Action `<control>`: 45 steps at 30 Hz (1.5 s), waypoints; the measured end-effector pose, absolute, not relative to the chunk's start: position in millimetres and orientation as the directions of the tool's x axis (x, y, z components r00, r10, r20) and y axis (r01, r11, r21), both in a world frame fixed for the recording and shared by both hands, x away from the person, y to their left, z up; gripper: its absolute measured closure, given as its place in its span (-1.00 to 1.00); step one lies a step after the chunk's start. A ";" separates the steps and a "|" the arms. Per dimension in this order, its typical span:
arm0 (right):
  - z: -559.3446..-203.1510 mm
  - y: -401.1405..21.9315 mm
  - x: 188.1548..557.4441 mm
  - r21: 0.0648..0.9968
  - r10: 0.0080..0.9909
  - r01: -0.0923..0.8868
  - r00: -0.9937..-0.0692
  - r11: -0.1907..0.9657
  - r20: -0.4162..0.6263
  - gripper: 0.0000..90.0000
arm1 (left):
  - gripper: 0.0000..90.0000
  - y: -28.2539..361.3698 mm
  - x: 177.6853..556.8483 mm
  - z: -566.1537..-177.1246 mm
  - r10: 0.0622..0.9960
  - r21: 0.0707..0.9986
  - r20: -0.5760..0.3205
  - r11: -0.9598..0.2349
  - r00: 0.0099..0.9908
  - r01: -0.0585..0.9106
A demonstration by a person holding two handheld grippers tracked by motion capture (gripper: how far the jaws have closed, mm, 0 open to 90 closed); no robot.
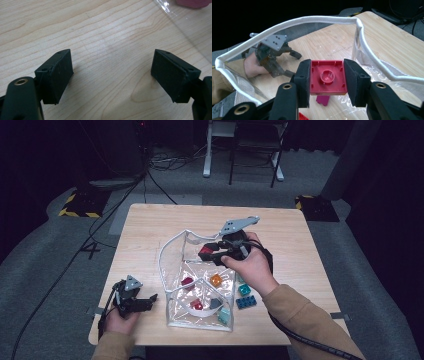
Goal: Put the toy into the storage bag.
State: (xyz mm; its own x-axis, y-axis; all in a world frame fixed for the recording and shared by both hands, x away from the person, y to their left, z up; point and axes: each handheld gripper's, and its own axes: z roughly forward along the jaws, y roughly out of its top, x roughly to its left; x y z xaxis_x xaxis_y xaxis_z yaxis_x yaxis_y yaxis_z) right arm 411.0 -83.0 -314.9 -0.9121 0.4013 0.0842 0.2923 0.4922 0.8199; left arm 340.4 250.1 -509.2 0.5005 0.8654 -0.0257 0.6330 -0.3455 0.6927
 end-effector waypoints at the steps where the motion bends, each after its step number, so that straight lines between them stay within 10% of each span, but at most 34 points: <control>1: -315.4 -82.4 410.7 0.818 0.399 0.295 -0.913 0.494 0.088 0.31 | -0.60 250.1 340.4 -509.2 0.865 0.693 -0.025 -0.346 0.500 0.632; 8: -314.6 -84.0 406.5 0.827 0.407 0.303 -0.908 0.473 0.099 -0.18 | -0.60 250.1 340.4 -509.2 0.865 0.693 -0.025 -0.346 0.501 0.633; 45: -325.6 -217.2 411.3 0.854 0.619 0.344 -0.785 0.391 0.032 -0.21 | -0.60 249.5 338.9 -509.6 0.870 0.695 -0.025 -0.339 0.493 0.634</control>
